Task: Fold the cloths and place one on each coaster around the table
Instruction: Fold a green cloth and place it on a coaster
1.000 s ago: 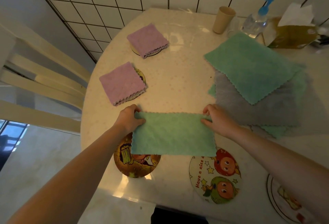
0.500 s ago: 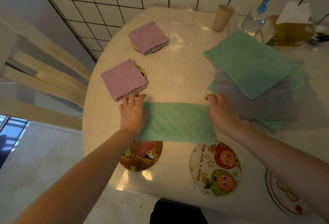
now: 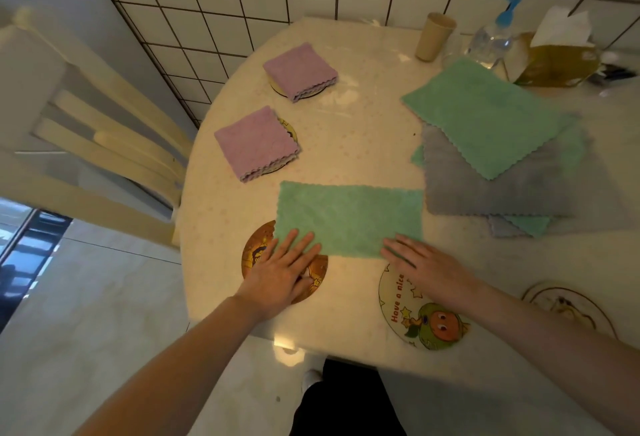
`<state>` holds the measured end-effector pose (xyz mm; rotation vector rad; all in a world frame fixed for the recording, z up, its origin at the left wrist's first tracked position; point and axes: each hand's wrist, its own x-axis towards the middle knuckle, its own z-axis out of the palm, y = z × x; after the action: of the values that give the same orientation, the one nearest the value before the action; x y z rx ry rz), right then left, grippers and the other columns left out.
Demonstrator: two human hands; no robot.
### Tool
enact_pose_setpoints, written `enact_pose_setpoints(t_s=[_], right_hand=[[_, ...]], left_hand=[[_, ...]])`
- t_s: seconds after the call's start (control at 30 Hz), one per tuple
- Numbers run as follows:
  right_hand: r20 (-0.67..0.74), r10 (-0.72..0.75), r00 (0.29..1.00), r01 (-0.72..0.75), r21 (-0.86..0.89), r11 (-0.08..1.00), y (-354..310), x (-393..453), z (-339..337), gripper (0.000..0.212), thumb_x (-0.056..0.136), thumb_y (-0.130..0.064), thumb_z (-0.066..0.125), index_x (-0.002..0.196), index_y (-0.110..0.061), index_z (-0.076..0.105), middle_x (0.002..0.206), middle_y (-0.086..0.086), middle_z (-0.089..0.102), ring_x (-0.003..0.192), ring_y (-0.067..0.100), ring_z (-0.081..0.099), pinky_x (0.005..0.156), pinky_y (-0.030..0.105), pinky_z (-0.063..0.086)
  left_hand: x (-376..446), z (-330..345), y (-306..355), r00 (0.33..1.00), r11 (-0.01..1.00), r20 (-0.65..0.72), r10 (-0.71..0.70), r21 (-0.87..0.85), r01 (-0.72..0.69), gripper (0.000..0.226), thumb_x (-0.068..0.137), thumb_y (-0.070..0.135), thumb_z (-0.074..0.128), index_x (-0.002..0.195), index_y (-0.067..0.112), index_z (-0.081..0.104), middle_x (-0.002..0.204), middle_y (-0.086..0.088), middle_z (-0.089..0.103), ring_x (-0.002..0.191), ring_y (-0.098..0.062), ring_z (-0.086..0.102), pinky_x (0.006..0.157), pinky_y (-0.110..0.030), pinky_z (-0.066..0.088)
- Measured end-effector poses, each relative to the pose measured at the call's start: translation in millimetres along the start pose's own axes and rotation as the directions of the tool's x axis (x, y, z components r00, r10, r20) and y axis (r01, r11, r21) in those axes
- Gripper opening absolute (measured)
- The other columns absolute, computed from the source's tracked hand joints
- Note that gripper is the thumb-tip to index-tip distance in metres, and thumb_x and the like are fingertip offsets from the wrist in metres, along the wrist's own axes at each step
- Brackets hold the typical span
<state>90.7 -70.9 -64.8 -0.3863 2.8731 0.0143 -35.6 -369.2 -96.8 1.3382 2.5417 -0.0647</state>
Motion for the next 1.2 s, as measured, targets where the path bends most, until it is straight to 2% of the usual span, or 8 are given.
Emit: enact_pose_setpoints(t_s=[0.1, 0.2, 0.33, 0.53, 0.73, 0.87, 1.03, 1.2], right_hand=[[0.004, 0.007, 1.000, -0.007, 0.030, 1.000, -4, -1, -1, 0.086, 0.073, 0.011, 0.060, 0.148, -0.011, 0.023, 0.156, 0.005, 0.019, 0.143, 0.027, 0.020, 0.108, 0.034, 0.027], [0.025, 0.041, 0.999, -0.041, -0.009, 0.999, -11, 6, -10, 0.084, 0.056, 0.010, 0.075, 0.134, -0.008, 0.048, 0.140, 0.012, 0.048, 0.128, 0.033, 0.046, 0.091, 0.040, 0.050], [0.050, 0.016, 0.999, -0.015, -0.025, 1.000, -12, 10, -16, 0.076, 0.049, 0.002, 0.081, 0.120, -0.009, 0.055, 0.127, 0.012, 0.056, 0.113, 0.033, 0.056, 0.079, 0.039, 0.055], [0.009, -0.074, 0.997, 0.073, 0.044, 0.996, -4, 16, -32, 0.063, 0.060, 0.011, 0.066, 0.119, -0.008, 0.052, 0.119, 0.010, 0.053, 0.105, 0.029, 0.053, 0.080, 0.037, 0.048], [-0.089, -0.221, 0.971, 0.236, 0.227, 0.945, -18, -17, -47, 0.047, 0.068, 0.002, 0.059, 0.111, -0.014, 0.050, 0.100, 0.002, 0.057, 0.091, 0.020, 0.058, 0.067, 0.032, 0.053], [-0.100, -0.401, 0.911, 0.412, 0.294, 0.863, -5, -33, -37, 0.024, 0.084, -0.013, 0.052, 0.109, -0.016, 0.051, 0.094, 0.001, 0.059, 0.084, 0.019, 0.059, 0.065, 0.037, 0.055], [-0.086, -0.533, 0.842, 0.538, 0.050, 0.841, 42, -8, -17, 0.077, 0.048, -0.004, 0.078, 0.122, -0.014, 0.056, 0.123, 0.007, 0.061, 0.111, 0.023, 0.060, 0.088, 0.030, 0.053], [0.096, -0.638, 0.764, 0.643, -0.040, 0.765, 59, 6, -5, 0.089, 0.055, -0.003, 0.072, 0.138, -0.016, 0.044, 0.142, 0.007, 0.047, 0.129, 0.022, 0.047, 0.097, 0.032, 0.047]], left_hand=[[-17, 2, -17, 0.996, 0.996, 0.004, -0.085, -0.033, 0.085, 0.064, 0.095, 0.056, 0.016, 0.152, 0.028, 0.008, 0.159, 0.006, 0.007, 0.146, -0.019, -0.002, 0.117, -0.042, 0.006], [-32, 2, -26, 0.985, 0.983, 0.038, -0.168, -0.069, 0.170, 0.074, 0.087, 0.066, -0.002, 0.151, 0.031, -0.002, 0.158, 0.011, -0.006, 0.145, -0.016, -0.012, 0.119, -0.042, 0.003], [-37, -10, -16, 0.960, 0.961, 0.096, -0.264, -0.053, 0.270, 0.091, 0.074, 0.073, -0.018, 0.151, 0.028, -0.002, 0.158, 0.011, -0.007, 0.144, -0.019, -0.017, 0.116, -0.043, -0.004], [1, -33, 41, 0.957, 0.955, -0.043, -0.288, -0.083, 0.284, 0.066, 0.088, 0.050, 0.025, 0.141, 0.016, 0.042, 0.149, -0.004, 0.040, 0.142, -0.029, 0.027, 0.113, -0.047, 0.025], [33, -24, 119, 0.979, 0.973, -0.127, -0.156, -0.192, 0.130, 0.073, 0.082, 0.048, 0.056, 0.147, 0.029, 0.028, 0.144, 0.004, 0.046, 0.126, -0.020, 0.050, 0.101, -0.035, 0.044], [32, -10, 140, 0.982, 0.989, -0.172, -0.083, -0.131, 0.061, 0.063, 0.073, 0.044, 0.066, 0.133, 0.029, 0.053, 0.134, 0.005, 0.057, 0.114, -0.022, 0.060, 0.092, -0.035, 0.052], [5, -5, 143, 0.991, 0.996, -0.136, 0.009, -0.091, -0.022, 0.059, 0.080, 0.038, 0.065, 0.135, 0.027, 0.049, 0.141, 0.003, 0.051, 0.128, -0.022, 0.050, 0.103, -0.042, 0.044], [-19, 5, 143, 0.992, 0.976, -0.115, -0.044, -0.219, 0.018, 0.053, 0.092, 0.040, 0.053, 0.141, 0.025, 0.042, 0.146, 0.001, 0.045, 0.136, -0.020, 0.040, 0.104, -0.039, 0.043]])
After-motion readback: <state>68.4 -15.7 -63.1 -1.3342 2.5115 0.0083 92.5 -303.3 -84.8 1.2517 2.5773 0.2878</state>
